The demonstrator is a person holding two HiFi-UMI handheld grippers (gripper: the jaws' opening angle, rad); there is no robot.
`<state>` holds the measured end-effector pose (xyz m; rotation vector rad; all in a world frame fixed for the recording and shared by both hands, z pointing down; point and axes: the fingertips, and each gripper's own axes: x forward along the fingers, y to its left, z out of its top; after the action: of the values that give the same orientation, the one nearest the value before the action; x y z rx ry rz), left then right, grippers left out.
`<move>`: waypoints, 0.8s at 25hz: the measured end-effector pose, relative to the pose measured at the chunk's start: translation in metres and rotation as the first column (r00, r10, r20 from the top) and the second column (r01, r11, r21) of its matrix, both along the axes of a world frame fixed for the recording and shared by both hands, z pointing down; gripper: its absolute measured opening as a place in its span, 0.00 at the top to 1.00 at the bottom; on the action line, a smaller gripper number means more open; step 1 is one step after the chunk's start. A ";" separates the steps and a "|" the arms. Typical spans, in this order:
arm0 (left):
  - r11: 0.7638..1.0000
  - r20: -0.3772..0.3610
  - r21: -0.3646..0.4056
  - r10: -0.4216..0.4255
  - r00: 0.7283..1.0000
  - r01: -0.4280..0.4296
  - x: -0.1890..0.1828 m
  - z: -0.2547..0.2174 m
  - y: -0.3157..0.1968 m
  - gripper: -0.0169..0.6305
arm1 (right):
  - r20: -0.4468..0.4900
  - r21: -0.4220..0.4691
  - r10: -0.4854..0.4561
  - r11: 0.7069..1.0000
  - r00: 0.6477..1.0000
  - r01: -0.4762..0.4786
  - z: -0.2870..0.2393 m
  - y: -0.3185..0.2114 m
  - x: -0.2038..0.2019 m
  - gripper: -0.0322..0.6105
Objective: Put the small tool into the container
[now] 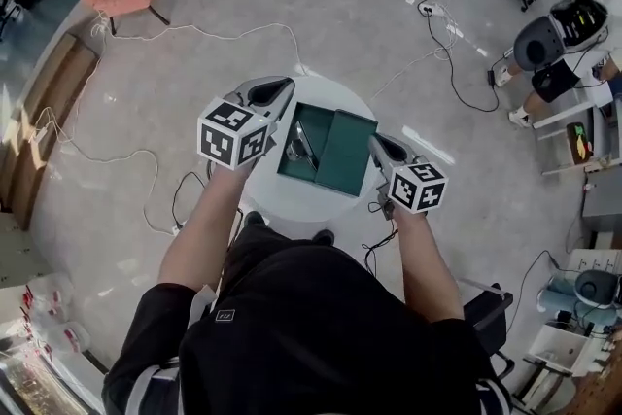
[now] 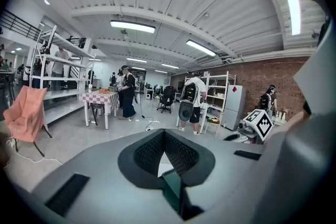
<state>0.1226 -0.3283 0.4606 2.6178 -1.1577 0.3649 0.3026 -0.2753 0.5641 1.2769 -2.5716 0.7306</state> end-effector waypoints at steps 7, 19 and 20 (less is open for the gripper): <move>0.994 0.026 0.088 0.058 0.998 -0.060 -0.003 -0.049 -0.012 0.99 | 0.116 0.164 0.044 0.984 0.992 -0.063 -0.113 -0.033 0.017 0.93; 0.984 0.033 0.173 0.044 0.998 -0.049 -0.043 -0.122 -0.034 0.99 | 0.128 0.407 0.130 0.897 0.983 -0.172 -0.238 -0.054 0.022 0.94; 0.982 0.035 0.182 0.034 0.999 -0.040 -0.048 -0.126 -0.034 0.99 | 0.139 0.423 0.123 0.890 0.983 -0.171 -0.245 -0.051 0.019 0.94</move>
<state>0.0750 -0.3618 0.3342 2.8043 -1.2069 0.3220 0.3220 -0.3265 0.3193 1.6127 -2.8565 0.2513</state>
